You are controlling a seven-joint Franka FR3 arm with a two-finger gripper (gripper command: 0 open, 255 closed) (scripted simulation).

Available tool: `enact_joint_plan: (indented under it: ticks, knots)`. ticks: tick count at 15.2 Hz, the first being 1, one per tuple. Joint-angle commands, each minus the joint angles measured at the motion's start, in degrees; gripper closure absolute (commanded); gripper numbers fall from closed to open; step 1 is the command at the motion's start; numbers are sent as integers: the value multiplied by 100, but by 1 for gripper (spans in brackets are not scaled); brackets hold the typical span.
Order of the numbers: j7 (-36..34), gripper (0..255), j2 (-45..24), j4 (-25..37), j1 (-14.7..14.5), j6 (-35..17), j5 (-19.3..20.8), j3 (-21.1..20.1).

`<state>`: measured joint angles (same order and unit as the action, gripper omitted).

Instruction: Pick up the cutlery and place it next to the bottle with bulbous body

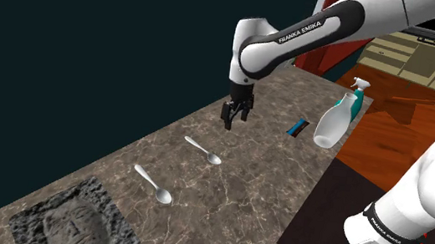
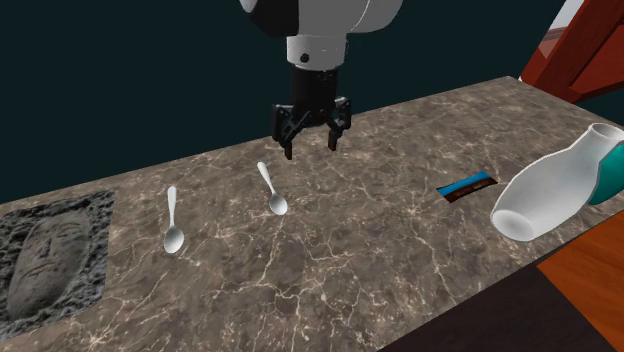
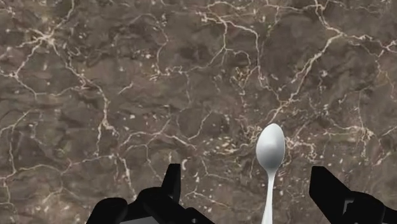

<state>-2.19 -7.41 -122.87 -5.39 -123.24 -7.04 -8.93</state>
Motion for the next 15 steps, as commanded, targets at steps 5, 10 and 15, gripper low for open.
enact_joint_plan:
  ticks: [5,10,15]
  knots:
    - [-251,0,-1320,1023,-198,-294,64,-81]
    - [-426,0,-2442,2115,-391,-324,136,-97]
    - [-457,0,-2809,2261,-463,-548,155,-93]
